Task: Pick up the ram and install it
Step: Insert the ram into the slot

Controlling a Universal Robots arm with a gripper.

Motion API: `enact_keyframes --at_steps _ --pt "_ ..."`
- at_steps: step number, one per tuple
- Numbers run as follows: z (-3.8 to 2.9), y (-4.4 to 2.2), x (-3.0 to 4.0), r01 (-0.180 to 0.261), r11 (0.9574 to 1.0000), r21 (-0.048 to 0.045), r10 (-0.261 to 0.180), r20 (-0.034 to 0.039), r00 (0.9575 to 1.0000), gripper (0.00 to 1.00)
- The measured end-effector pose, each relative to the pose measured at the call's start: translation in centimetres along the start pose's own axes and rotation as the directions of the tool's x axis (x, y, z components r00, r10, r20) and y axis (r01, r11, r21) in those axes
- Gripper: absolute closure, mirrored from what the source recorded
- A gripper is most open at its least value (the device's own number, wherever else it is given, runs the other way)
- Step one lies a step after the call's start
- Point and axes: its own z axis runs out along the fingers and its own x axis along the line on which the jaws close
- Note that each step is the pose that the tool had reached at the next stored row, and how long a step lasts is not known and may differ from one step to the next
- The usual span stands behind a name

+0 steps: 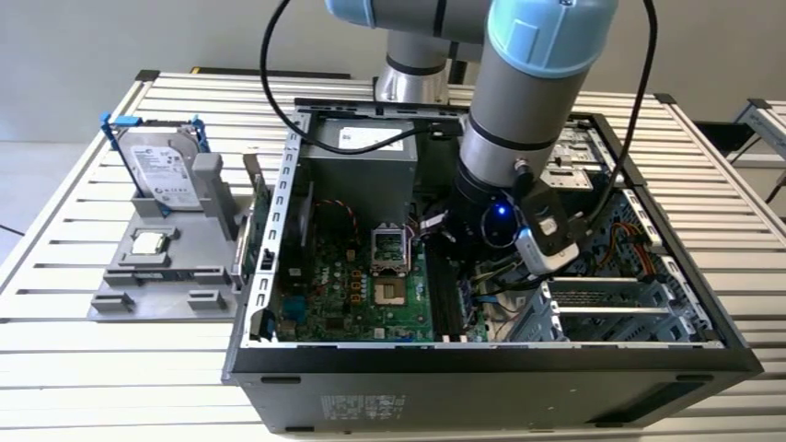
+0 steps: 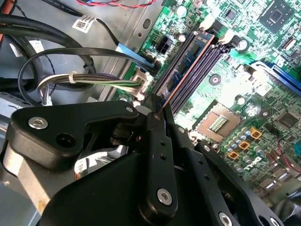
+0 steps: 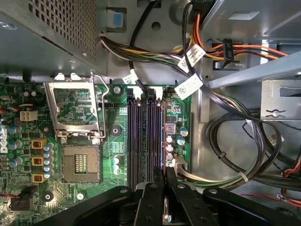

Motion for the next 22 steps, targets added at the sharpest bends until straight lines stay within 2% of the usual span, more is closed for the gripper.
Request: enact_keyframes --at_steps 22 --pt "0.89 0.00 0.03 0.006 1.0000 0.0014 -0.006 -0.0005 1.0000 1.00"
